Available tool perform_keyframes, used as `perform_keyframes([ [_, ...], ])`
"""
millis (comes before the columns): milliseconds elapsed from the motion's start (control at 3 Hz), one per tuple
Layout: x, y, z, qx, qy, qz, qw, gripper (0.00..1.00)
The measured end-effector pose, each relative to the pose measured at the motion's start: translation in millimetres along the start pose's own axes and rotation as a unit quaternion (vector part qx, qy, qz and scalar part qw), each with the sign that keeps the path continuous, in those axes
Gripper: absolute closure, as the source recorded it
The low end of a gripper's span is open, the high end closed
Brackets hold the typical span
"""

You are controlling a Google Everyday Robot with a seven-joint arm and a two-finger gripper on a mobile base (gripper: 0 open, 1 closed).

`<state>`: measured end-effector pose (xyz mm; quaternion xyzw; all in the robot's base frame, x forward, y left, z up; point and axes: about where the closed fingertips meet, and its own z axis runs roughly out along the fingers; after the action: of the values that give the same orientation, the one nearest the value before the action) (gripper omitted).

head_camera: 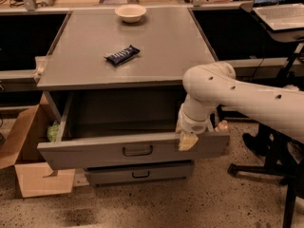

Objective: Open top drawer

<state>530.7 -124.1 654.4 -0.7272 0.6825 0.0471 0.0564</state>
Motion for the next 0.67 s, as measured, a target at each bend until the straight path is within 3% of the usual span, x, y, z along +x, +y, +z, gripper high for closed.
perform_keyframes([
  [667, 0.5, 9.1, 4.8, -0.001, -0.022, -0.006, 0.9997, 1.0],
])
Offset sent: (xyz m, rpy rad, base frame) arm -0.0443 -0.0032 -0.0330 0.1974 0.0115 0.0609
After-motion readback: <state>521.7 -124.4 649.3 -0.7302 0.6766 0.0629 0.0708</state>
